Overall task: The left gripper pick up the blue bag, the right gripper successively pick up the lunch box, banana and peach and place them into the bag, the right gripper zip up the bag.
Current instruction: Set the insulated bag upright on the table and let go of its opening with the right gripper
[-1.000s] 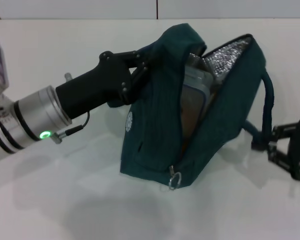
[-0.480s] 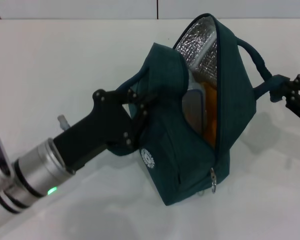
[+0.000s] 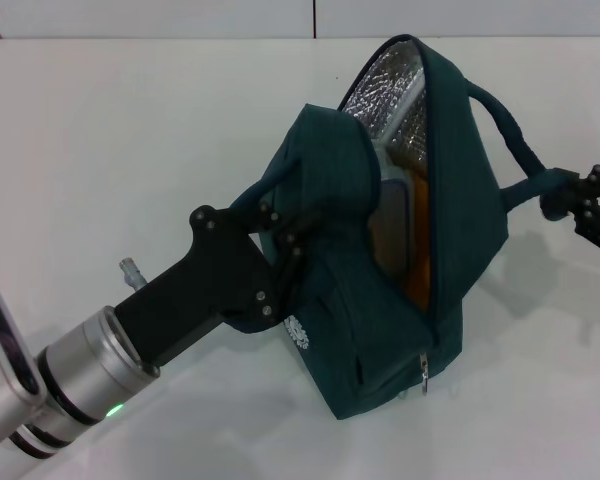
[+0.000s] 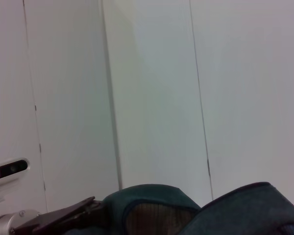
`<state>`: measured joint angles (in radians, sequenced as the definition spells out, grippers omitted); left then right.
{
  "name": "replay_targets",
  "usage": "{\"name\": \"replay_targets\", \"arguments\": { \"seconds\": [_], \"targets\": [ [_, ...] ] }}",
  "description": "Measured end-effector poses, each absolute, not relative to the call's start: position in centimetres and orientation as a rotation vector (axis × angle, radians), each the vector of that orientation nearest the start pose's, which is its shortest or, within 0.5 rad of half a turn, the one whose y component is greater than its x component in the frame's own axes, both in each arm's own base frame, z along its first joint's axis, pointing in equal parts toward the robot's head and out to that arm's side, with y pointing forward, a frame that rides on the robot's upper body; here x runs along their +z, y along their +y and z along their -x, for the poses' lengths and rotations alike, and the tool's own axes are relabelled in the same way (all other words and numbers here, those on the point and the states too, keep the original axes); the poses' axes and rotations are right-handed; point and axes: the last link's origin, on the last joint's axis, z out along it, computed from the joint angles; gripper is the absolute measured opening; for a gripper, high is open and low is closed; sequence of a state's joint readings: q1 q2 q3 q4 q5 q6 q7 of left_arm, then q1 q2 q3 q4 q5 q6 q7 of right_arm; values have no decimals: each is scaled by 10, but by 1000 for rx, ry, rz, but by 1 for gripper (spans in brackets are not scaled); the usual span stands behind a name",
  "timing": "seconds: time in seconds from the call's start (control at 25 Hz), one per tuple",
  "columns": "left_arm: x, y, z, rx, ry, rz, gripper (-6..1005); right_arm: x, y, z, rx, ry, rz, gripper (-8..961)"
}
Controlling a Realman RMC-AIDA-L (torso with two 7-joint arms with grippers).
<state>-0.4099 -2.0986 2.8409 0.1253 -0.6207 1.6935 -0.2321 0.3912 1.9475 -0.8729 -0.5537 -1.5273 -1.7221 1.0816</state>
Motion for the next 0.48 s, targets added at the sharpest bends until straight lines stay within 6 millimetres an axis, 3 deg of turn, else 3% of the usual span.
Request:
{"name": "replay_targets", "arguments": {
  "seconds": [0.16,0.48],
  "targets": [
    [-73,239,244,-1218,-69,2216,42,50,296,-278,1020,266,2563,76],
    [-77,244,242,-1195,-86,2222,43,61,280,-282,1082,106,2451,377]
  ]
}}
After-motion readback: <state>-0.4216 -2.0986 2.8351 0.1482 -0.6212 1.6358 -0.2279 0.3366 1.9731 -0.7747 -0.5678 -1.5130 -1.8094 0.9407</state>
